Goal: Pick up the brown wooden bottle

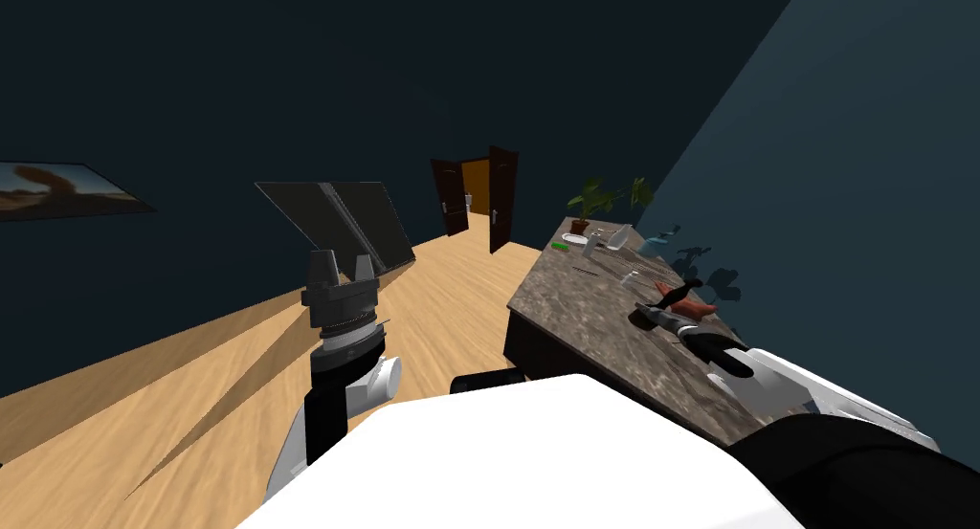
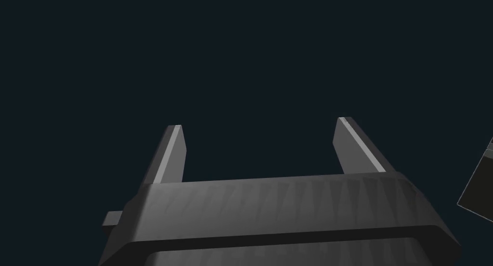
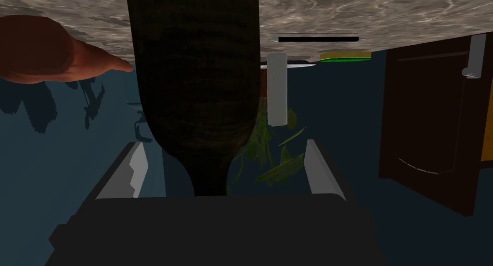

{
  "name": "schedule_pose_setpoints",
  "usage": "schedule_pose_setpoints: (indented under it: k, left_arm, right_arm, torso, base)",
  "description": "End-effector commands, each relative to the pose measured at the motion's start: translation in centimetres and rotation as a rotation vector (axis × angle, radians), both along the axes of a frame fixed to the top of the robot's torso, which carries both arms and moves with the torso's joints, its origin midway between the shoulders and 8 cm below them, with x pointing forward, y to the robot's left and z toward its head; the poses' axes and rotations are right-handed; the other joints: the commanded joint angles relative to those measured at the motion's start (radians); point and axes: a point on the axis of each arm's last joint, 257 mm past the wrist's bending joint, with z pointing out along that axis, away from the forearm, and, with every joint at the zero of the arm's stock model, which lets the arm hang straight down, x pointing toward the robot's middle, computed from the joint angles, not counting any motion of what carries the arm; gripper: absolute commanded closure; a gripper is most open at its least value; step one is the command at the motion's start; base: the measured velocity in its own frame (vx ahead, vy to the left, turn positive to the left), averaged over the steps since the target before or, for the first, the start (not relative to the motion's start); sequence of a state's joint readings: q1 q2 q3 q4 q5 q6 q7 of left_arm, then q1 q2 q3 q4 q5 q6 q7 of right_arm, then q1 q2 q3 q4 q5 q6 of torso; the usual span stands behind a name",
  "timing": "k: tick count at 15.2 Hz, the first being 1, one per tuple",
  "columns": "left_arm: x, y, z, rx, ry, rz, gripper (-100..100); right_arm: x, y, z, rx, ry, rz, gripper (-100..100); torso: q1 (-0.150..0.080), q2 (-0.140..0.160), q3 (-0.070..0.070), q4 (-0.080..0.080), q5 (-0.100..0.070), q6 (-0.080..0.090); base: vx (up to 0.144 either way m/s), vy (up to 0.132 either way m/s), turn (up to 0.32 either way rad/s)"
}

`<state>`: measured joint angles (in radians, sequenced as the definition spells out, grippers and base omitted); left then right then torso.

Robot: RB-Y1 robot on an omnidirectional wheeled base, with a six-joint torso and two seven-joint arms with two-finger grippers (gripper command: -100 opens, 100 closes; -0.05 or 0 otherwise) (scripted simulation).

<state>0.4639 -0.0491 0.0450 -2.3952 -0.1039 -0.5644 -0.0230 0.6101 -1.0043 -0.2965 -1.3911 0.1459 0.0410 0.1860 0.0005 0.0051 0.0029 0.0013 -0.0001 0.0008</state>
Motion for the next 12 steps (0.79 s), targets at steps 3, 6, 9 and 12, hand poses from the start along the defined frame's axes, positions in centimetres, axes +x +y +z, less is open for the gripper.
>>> schedule_pose_setpoints:
  k: [3, 6, 9, 12]
  left_arm:
    - [0.0, 0.0, 0.0, 0.0, 0.0, 0.0, 0]
    - [0.0, 0.0, 0.0, 0.0, 0.0, 0.0, 0]
    - [0.0, 0.0, 0.0, 0.0, 0.0, 0.0, 0]
    - [0.0, 0.0, 0.0, 0.0, 0.0, 0.0, 0]
  right_arm:
    - [3.5, 1.7, -0.5, 0.006, 0.006, 0.034, -100]
    - [5.3, 2.2, -0.3, -0.001, 0.011, 0.047, -100]
    - [7.9, 3.4, -0.2, -0.006, 0.011, 0.073, -100]
    - [9.7, 4.6, 0.3, 0.0, -0.01, 0.099, -100]
  torso:
    - [0.0, 0.0, 0.0, 0.0, 0.0, 0.0]
    - [0.0, 0.0, 0.0, 0.0, 0.0, -0.001]
    - [0.0, 0.0, 0.0, 0.0, 0.0, -0.001]
    - [0.0, 0.0, 0.0, 0.0, 0.0, -0.001]
  base:
    - [-0.026, -0.027, -0.153]
    - [-0.022, -0.023, -0.063]
    - [-0.027, -0.03, -0.142]
    - [-0.023, -0.023, -0.074]
